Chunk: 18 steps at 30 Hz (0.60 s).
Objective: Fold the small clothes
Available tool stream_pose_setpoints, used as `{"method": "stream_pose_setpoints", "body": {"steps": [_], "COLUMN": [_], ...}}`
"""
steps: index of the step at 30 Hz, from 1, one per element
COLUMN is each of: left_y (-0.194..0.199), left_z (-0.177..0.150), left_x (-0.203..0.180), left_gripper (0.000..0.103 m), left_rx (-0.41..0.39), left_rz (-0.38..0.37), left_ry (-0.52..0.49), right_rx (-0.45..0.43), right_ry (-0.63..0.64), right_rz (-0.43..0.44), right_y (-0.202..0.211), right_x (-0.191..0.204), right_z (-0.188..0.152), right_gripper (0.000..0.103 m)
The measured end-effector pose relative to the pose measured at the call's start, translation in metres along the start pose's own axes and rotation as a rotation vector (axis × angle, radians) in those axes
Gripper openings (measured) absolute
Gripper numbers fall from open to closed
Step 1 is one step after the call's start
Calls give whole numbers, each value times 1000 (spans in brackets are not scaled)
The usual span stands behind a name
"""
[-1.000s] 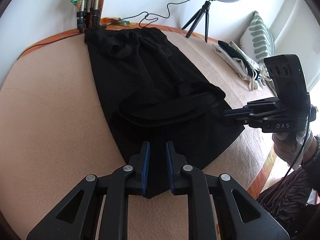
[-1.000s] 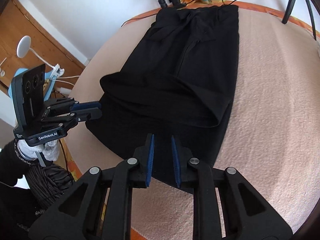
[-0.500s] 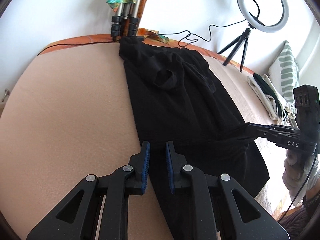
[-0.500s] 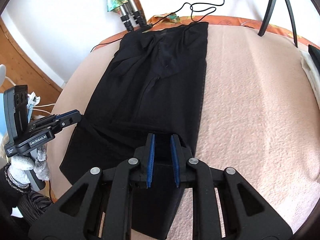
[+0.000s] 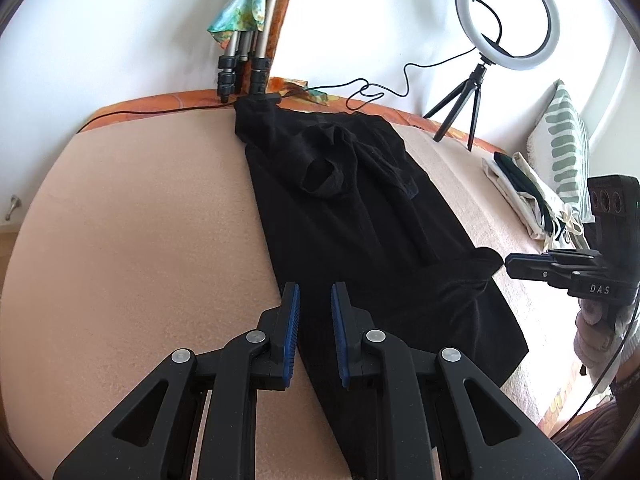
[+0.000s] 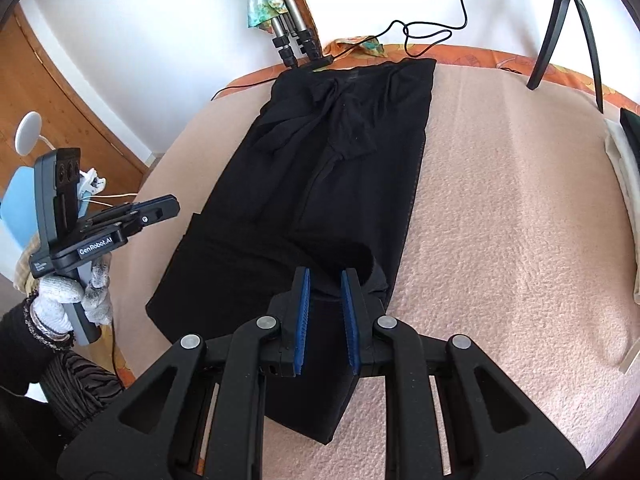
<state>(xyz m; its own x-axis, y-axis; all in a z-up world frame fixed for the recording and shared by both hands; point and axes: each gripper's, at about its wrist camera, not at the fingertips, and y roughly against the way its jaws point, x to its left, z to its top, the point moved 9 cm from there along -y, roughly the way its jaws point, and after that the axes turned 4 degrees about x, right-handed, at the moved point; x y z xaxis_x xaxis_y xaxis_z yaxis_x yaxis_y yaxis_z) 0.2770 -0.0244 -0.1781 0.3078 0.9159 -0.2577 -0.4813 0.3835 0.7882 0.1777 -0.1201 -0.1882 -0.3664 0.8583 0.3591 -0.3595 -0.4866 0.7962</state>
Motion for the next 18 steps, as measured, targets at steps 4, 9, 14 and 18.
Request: {"method": "stream_pose_setpoints", "body": {"steps": [4,9,14,18], "left_y": [-9,-25,-29,-23], "left_z": [-6,-15,-5,20], "left_x": [-7,-7,6,22], "left_gripper": [15,15,15,21], "left_rx": [29,78,74,44], "left_rz": [-15,-4,23,37], "left_ry": [-10,-12,11,25], "right_rx": [-2,66,74,17], "right_ry": [25,37,15,-7], "right_rz": [34,33,-53,-86], "right_y": [6,-25,-42,-25], "right_x": [8,10,-10,-27], "right_z": [1,-6,4,27], "right_gripper": [18,18,17,20]}}
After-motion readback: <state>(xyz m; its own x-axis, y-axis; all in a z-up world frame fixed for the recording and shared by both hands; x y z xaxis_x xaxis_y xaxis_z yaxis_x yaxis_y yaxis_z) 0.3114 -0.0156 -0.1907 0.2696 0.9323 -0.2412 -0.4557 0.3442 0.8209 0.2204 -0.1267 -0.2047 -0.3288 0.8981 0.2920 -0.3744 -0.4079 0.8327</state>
